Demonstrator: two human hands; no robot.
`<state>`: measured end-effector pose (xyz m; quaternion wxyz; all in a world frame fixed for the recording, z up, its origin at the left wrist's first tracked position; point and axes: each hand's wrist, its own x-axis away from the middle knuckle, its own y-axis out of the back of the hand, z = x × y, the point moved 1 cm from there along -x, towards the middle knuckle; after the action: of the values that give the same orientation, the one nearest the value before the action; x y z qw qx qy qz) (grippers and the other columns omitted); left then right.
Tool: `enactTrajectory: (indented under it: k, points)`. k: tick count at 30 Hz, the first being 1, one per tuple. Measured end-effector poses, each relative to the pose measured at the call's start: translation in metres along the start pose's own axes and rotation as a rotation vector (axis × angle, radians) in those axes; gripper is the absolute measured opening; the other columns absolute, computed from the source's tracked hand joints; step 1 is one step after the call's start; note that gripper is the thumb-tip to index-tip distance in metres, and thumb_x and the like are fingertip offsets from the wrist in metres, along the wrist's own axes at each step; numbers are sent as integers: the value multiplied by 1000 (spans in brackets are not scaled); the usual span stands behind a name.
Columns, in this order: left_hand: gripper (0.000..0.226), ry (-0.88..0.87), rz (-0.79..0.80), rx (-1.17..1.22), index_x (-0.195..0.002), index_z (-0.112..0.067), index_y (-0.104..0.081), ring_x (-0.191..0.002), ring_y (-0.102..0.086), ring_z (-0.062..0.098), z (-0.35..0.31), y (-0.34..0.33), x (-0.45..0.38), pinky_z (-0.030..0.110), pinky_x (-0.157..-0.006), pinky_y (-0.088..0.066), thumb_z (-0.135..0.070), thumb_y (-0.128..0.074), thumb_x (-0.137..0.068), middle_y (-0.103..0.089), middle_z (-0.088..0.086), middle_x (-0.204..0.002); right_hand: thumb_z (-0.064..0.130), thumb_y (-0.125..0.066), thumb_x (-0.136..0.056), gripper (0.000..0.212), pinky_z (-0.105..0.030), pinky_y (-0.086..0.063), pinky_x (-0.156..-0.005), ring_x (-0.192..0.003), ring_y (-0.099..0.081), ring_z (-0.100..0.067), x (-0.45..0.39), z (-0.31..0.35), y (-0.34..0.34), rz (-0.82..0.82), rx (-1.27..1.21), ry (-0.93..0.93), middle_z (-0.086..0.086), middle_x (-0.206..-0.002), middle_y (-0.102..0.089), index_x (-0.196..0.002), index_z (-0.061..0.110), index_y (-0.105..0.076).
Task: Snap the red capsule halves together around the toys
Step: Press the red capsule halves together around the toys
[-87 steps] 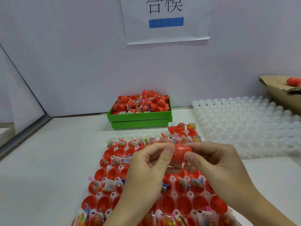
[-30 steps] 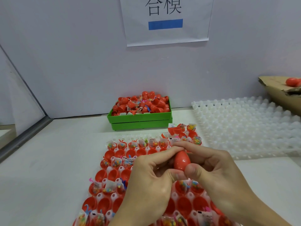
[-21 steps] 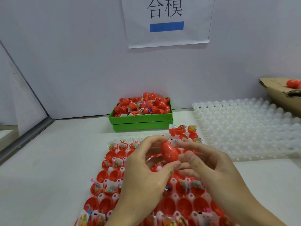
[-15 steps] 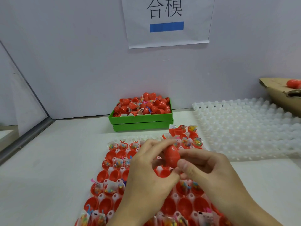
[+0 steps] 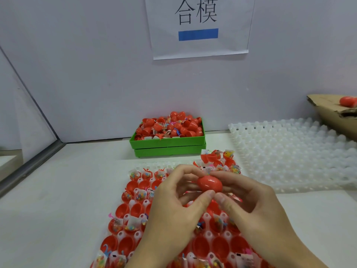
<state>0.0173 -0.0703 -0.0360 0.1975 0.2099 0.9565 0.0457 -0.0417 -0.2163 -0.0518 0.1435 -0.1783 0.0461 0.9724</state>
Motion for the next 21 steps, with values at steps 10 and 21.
enactTrajectory:
  k: [10, 21]
  points:
    - [25, 108, 66, -21, -85, -32, -69, -74, -73, 19, 3, 0, 0, 34, -72, -61, -45, -73, -63, -74, 0, -78, 15, -74, -80, 32, -20, -52, -62, -75, -67, -13, -1, 4, 15, 103, 467, 289, 14, -89, -69, -108, 29, -70]
    - [27, 165, 53, -72, -82, -32, -71, -77, -72, 11, 9, 0, -5, 20, -64, -55, -47, -64, -61, -75, -9, -87, 18, -59, -97, 19, -26, -55, -66, -81, -75, -28, -28, -6, 89, -273, -66, -437, -15, -89, -76, -109, 4, -64]
